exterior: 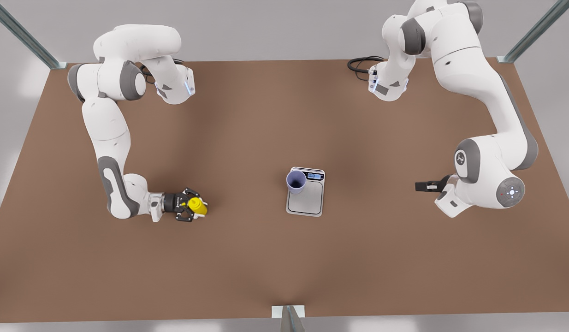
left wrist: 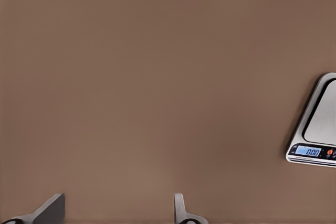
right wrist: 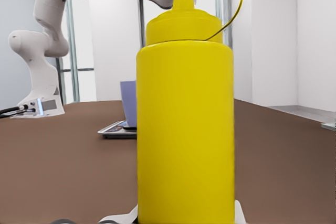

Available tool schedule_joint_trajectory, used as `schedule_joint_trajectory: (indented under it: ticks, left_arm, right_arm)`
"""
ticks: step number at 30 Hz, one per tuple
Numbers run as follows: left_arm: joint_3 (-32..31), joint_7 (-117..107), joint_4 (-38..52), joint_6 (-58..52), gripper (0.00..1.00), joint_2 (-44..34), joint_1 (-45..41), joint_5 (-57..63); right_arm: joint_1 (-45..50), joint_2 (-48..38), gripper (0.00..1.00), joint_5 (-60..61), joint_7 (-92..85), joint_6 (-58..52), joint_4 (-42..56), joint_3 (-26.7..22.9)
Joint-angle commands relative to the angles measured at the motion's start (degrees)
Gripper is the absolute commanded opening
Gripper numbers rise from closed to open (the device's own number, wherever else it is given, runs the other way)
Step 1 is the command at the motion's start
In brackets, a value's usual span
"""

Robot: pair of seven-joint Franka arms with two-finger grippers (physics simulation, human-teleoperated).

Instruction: Move cup to the weight, pick up sauce bottle, pour sauce

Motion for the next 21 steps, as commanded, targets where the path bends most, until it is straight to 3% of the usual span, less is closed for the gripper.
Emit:
schedule_joint_trajectory:
  ticks: [1, 2, 8, 10, 11, 12, 13, 15, 16, 17, 18, 19, 21]
  left_arm:
    - [0.00, 0.00, 0.00, 0.00, 1.00, -0.01, 0.01, 0.00]
    - [0.08, 0.00, 0.00, 0.00, 1.00, -0.01, 0.01, 0.00]
    - [0.00, 0.00, 0.00, -0.09, 1.00, -0.01, 0.01, 0.00]
    - [0.00, 0.00, 0.00, -0.09, 1.00, -0.01, 0.01, 0.00]
    - [0.08, 0.00, -0.09, -0.09, 1.00, -0.01, 0.01, 0.00]
    - [0.00, 0.00, 0.00, -0.09, 1.00, -0.01, 0.01, 0.00]
    - [0.00, 0.00, -0.09, -0.09, 1.00, -0.01, 0.01, 0.00]
    - [0.00, 0.00, 0.00, -0.09, 1.00, -0.01, 0.01, 0.00]
    - [0.08, 0.00, 0.00, -0.09, 1.00, -0.01, 0.01, 0.00]
    - [0.00, 0.00, 0.00, -0.09, 1.00, -0.01, 0.01, 0.00]
    - [0.08, 0.00, 0.00, -0.09, 1.00, -0.01, 0.01, 0.00]
    - [0.00, 0.00, 0.00, -0.09, 1.00, -0.01, 0.01, 0.00]
    - [0.00, 0.00, 0.00, -0.09, 1.00, -0.01, 0.01, 0.00]
  right_arm:
    - [0.00, -0.08, 0.94, 4.76, -0.22, 1.82, -0.34, 0.08]
    - [0.00, -0.08, 0.99, 4.76, -0.22, 1.82, -0.34, 0.08]
    - [0.00, -0.08, 1.00, 4.76, -0.22, 1.82, -0.16, 0.08]
    - [0.00, -0.25, 0.60, 4.76, -0.31, 1.99, -0.16, 0.08]
    - [0.09, -0.25, 0.50, 4.76, -0.31, 1.91, -0.16, 0.08]
    - [0.09, -0.25, 0.87, 4.76, -0.22, 1.91, -0.16, 0.08]
    - [0.09, -0.34, 1.00, 4.76, -0.22, 1.91, -0.16, 0.08]
    - [0.09, -0.34, 1.00, 4.76, -0.22, 1.91, -0.16, 0.08]
    - [0.09, -0.34, 0.89, 4.76, -0.22, 1.82, -0.16, 0.08]
    - [0.09, -0.34, 0.60, 4.85, -0.22, 1.82, -0.25, 0.08]
    - [0.09, -0.34, 0.44, 4.94, -0.22, 1.82, -0.25, 0.08]
    - [0.09, -0.34, 0.80, 4.94, -0.13, 1.82, -0.34, 0.08]
    - [0.09, -0.34, 1.00, 4.94, -0.13, 1.91, -0.25, 0.08]
